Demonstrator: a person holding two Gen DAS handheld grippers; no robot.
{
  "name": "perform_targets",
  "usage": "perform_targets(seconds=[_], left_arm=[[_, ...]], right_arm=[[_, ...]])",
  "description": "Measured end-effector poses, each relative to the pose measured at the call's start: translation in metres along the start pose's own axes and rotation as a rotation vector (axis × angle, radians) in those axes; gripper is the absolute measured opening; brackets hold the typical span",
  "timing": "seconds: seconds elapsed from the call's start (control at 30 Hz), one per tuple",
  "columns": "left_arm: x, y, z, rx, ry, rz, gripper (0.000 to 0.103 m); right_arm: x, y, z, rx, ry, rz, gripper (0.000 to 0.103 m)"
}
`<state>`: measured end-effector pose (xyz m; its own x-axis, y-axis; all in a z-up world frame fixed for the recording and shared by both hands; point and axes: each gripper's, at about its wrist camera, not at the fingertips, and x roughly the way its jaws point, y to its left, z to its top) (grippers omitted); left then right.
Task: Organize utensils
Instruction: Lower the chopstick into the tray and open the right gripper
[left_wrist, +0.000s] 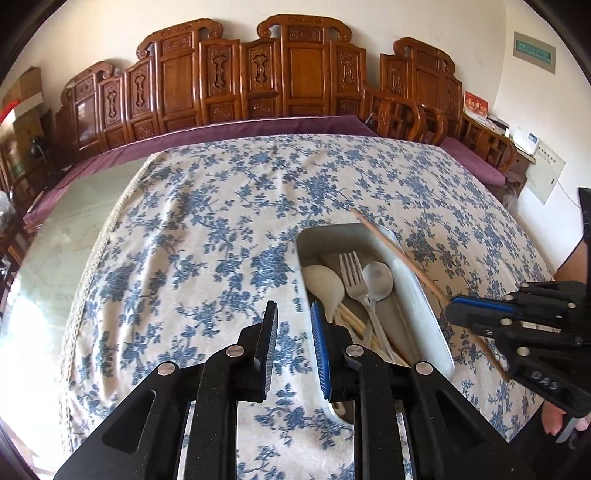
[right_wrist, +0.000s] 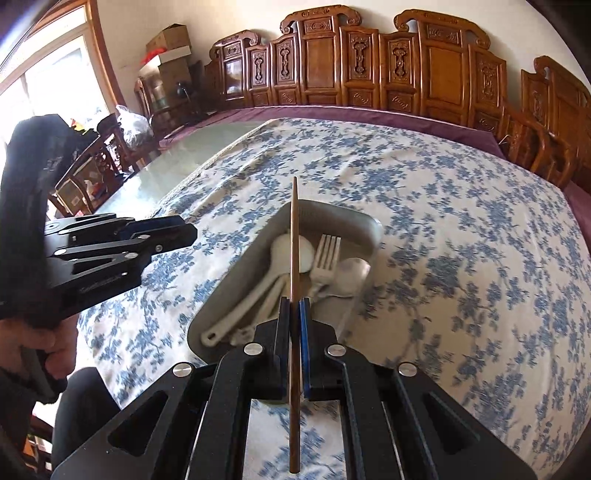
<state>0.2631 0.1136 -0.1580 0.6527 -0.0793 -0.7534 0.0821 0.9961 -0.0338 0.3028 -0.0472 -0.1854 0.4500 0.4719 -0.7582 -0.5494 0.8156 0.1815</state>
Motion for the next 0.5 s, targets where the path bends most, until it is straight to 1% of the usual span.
perform_targets(seconds=[0.2,0.5], left_arm=[[-0.005,0.012,-0.003,-0.013,-0.005,0.007,0.018],[0.001,0.020,-0.010,-0.030,0.009,0.007,0.018]], right_arm=[[0.027,0.001,0.008,0.056,0.028,0.016,0.006],[0.057,-0.006,0.011,0.112,0.061,-0.026,0.006]])
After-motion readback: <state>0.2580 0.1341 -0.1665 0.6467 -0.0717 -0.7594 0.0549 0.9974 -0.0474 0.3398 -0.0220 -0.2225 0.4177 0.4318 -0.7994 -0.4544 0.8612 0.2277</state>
